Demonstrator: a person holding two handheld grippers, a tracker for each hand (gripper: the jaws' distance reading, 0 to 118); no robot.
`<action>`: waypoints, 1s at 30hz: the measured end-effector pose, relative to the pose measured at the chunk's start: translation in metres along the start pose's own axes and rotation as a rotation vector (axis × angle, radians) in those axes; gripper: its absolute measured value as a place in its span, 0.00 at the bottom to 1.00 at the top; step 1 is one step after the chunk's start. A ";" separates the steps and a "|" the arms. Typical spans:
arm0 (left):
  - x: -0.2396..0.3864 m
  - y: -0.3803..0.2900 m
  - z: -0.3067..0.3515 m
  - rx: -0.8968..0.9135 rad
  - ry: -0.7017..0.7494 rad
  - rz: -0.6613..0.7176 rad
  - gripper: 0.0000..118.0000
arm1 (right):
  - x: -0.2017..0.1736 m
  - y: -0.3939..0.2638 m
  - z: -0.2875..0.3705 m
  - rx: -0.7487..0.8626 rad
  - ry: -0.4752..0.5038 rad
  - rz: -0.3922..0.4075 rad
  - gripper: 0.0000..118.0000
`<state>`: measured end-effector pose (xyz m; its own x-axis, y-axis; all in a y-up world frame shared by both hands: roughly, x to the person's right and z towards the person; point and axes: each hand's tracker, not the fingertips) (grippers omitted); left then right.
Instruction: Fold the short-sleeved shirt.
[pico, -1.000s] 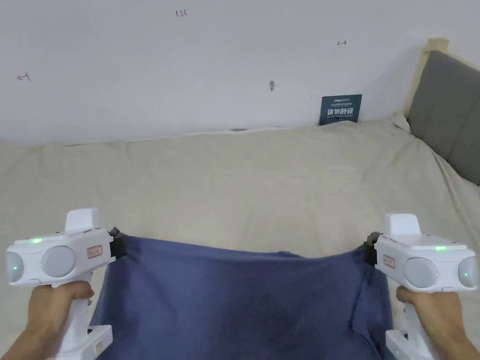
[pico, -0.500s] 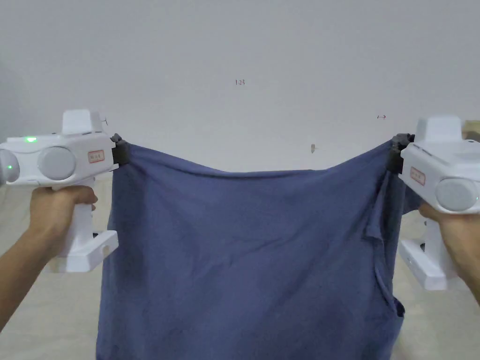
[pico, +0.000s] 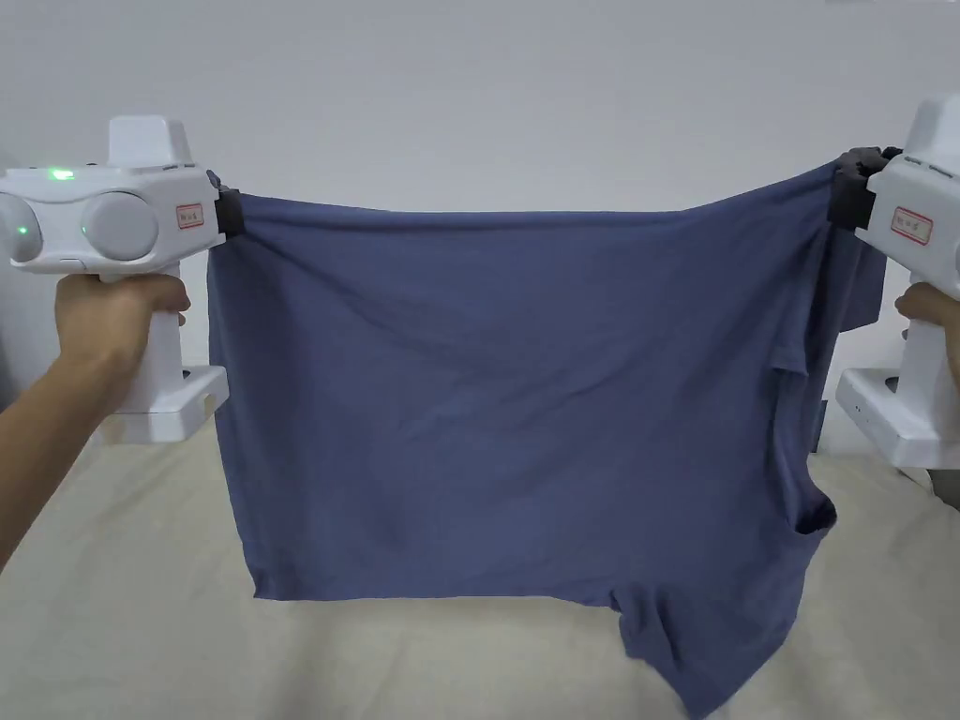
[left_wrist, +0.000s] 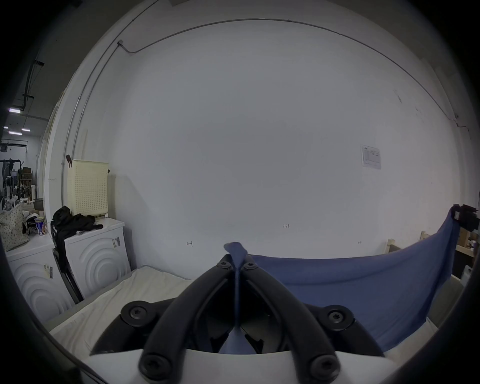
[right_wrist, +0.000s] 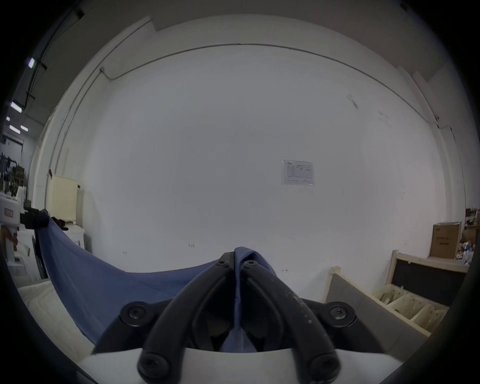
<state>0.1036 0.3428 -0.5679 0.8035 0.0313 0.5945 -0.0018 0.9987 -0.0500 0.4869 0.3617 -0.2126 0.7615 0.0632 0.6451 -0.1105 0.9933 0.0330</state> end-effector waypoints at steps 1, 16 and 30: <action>0.001 -0.006 -0.004 0.002 -0.001 -0.002 0.02 | 0.001 -0.009 -0.004 0.000 0.001 0.001 0.04; 0.007 -0.226 -0.024 -0.288 -0.021 -0.010 0.02 | 0.004 -0.224 0.002 -0.337 0.067 -0.093 0.04; -0.027 -0.369 0.144 -0.550 -0.023 -0.010 0.02 | 0.002 -0.321 0.187 -0.546 0.176 -0.201 0.04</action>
<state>-0.0037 -0.0206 -0.4499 0.7889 0.0291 0.6138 0.3216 0.8316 -0.4527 0.4043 0.0248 -0.0790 0.8326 -0.1623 0.5295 0.3550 0.8902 -0.2854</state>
